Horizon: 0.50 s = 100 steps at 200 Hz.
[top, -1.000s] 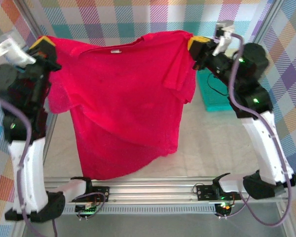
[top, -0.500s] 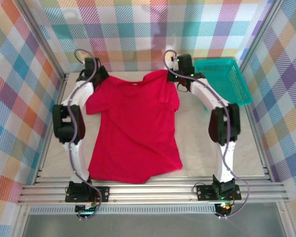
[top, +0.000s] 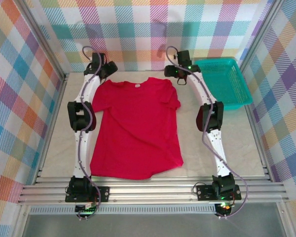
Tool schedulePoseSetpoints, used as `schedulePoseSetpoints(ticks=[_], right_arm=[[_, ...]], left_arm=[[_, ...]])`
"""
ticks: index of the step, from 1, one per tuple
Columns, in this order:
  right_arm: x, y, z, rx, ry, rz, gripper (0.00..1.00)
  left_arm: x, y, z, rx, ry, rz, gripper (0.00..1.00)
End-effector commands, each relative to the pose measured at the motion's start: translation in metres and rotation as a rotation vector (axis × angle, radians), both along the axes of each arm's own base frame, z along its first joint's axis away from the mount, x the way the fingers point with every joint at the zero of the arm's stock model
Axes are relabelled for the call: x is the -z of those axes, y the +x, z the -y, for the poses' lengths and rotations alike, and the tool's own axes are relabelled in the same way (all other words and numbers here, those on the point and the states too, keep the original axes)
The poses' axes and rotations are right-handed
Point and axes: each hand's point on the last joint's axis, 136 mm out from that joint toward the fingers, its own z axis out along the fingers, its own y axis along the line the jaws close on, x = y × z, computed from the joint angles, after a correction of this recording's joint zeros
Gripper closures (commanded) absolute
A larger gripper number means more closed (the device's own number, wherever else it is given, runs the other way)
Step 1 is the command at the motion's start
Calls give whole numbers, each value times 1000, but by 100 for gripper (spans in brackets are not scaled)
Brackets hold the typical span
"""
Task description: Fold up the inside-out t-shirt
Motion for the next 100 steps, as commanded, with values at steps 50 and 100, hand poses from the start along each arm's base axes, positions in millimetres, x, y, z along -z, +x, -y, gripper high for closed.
schedulePoseSetpoints(ticks=[50,100], right_arm=[[16,-99,-31,-72,-155,-171,27],[56,-114,-55,-67,-146,-256,30]], left_arm=[[-63,-129,24,98,-46,-84,10],[-16,-196,41,97,-157,-92,11]])
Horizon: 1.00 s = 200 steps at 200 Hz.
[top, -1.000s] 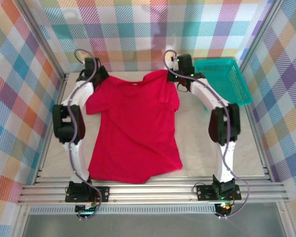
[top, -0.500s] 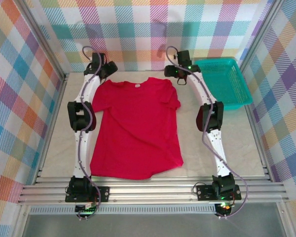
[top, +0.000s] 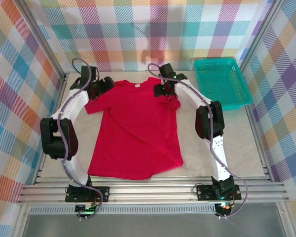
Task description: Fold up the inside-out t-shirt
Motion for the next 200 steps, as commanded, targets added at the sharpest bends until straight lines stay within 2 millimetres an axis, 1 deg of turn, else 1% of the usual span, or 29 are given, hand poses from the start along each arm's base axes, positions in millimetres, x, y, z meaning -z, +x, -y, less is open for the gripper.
schedulePoseSetpoints(ticks=[1,26,40,61,81,106,120,131,150,161,167,178,187,200], right_arm=[[15,4,8,63,-8,-28,30],[27,6,11,76,-36,-49,30],[33,6,17,88,-62,-56,30],[43,6,18,90,-71,-71,30],[49,7,16,91,-64,-85,30],[54,7,16,92,-69,-95,32],[58,6,17,93,-75,-101,36],[61,5,17,93,-78,-106,42],[62,5,19,94,-87,-106,60],[60,5,20,97,-94,-100,72],[58,6,21,97,-97,-96,77],[54,6,22,95,-105,-88,86],[48,6,23,92,-108,-79,91],[34,7,24,89,-108,-63,100]], left_arm=[[22,-8,15,4,-68,24,11],[51,-17,15,1,-69,-47,12],[65,-21,16,2,-71,-70,12],[79,-23,16,-1,-73,-93,12],[88,-24,16,-1,-73,-112,13],[91,-24,15,-4,-68,-118,13],[91,-23,15,-6,-67,-120,13],[91,-23,15,-5,-65,-122,13],[92,-24,15,-4,-64,-127,14],[91,-24,14,-3,-60,-127,14],[91,-24,14,-3,-57,-128,14],[90,-24,13,-5,-52,-129,14],[90,-24,12,-7,-48,-130,14],[90,-25,11,-11,-40,-133,14]])
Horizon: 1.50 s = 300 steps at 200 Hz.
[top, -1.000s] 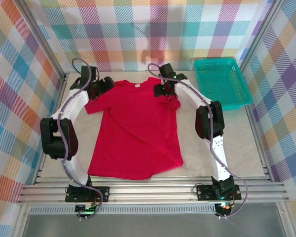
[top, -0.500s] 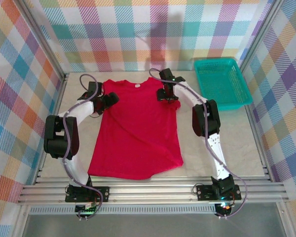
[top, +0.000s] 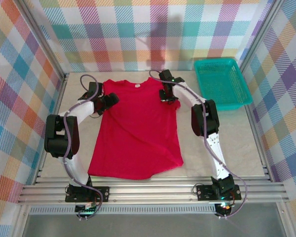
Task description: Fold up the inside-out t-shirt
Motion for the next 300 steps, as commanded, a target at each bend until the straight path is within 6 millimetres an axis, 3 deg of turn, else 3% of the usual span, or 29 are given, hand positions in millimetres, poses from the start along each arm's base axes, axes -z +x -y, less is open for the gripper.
schedulePoseSetpoints(ticks=[1,43,76,94,120,141,178,196,203,208,216,224,231,246,257,279,300], right_arm=[[-28,2,2,-4,-13,34,100],[-97,2,19,-15,18,117,100],[-131,5,60,1,18,164,100],[-134,10,82,20,32,166,100],[-129,13,94,36,18,164,100],[-125,31,123,125,-64,221,100],[-127,77,105,64,16,314,100],[-121,91,106,91,4,312,100],[-120,93,111,121,-17,303,81],[-127,93,115,146,-26,305,74],[-128,87,119,183,-32,278,66],[-139,76,122,228,-20,258,48],[-145,64,120,244,6,229,39],[-157,35,101,232,69,169,38],[-159,8,72,160,125,130,35],[-137,-52,18,21,216,62,33],[-111,-107,-16,-49,340,-47,33]], left_arm=[[1,1,0,-3,13,0,14],[0,-1,0,0,15,-5,15],[8,-5,-6,-1,55,-35,15],[8,-2,-8,-1,65,-34,15],[11,-11,-8,1,64,-67,15],[8,-12,-9,0,67,-65,15],[-2,-11,-6,16,64,-52,15],[-10,-13,-6,23,64,-50,15],[-13,-15,-5,29,63,-52,15],[-18,-17,-5,34,64,-50,15],[-25,-22,-4,44,62,-49,15],[-33,-29,-3,50,63,-44,15],[-38,-36,-3,48,61,-41,15],[-50,-52,2,55,41,-17,15],[-55,-65,10,67,20,-7,15],[-56,-89,27,93,-28,0,15],[-48,-106,36,98,-51,-8,15]])
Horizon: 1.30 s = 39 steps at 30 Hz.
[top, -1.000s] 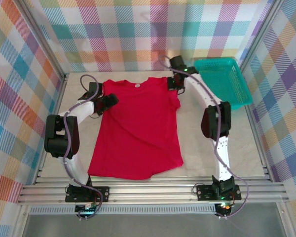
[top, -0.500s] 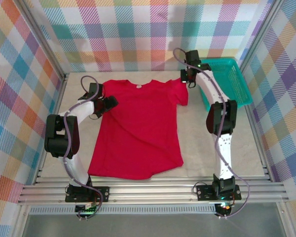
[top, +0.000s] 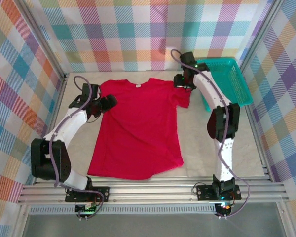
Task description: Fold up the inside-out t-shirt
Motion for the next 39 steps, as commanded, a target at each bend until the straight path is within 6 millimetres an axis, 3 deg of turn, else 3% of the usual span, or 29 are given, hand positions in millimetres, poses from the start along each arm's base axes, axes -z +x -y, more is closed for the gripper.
schedulePoseSetpoints(ticks=[1,3,6,11,17,23,26,28,30,32,35,39], right_arm=[[22,-76,-74,-150,227,-113,33],[48,-106,-86,-162,287,-190,33],[86,-129,-88,-147,284,-266,33],[132,-126,-75,-94,213,-331,34],[166,-88,-54,-24,184,-373,35],[180,-13,-26,41,164,-355,39],[174,31,-13,53,144,-311,40],[166,50,-8,53,139,-297,40],[138,58,-10,38,146,-272,39],[104,54,-16,19,162,-248,38],[56,27,-21,-20,137,-196,37],[28,-28,-20,-40,129,-150,41]], left_arm=[[24,-34,17,22,-50,-78,15],[35,-39,22,24,-69,-87,15],[54,-41,27,26,-95,-123,15],[82,-26,29,-7,-108,-147,15],[115,7,30,-33,-76,-192,15],[141,66,20,-64,-22,-208,15],[139,96,15,-68,0,-186,16],[132,111,19,-45,1,-168,16],[117,118,26,-16,-13,-144,16],[97,115,30,4,-12,-121,16],[61,98,38,56,0,-76,17],[22,55,42,111,56,-23,18]])
